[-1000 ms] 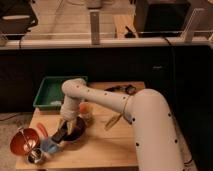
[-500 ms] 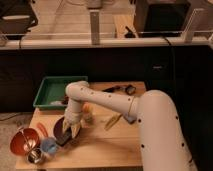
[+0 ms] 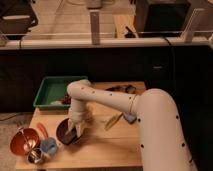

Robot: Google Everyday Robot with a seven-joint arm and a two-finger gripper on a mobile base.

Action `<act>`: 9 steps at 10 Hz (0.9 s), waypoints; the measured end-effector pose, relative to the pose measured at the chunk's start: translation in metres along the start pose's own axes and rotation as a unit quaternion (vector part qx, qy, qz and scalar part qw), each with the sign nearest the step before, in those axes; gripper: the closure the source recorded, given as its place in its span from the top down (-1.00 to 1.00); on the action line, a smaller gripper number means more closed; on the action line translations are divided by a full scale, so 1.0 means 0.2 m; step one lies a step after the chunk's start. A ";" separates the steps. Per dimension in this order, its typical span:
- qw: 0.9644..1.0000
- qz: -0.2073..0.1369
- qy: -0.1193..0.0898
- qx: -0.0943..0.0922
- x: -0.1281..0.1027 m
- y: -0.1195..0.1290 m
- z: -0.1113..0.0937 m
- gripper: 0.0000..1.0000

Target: Wipe purple bowl with eraser

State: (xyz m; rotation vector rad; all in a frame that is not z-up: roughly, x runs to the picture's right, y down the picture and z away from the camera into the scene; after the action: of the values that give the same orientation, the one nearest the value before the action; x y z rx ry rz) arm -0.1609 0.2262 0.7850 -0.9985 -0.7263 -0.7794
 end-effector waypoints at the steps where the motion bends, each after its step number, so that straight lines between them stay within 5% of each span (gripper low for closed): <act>1: 1.000 0.010 0.003 -0.004 0.03 0.01 -0.01 -1.00; 5: 0.999 0.031 0.009 -0.004 0.12 -0.02 -0.05 -1.00; 9: 0.999 0.018 0.011 0.028 0.14 -0.14 -0.11 -1.00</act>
State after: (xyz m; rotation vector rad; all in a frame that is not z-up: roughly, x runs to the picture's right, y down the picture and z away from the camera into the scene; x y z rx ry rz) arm -0.1663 0.1898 0.8119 -0.9480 -0.7062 -0.7348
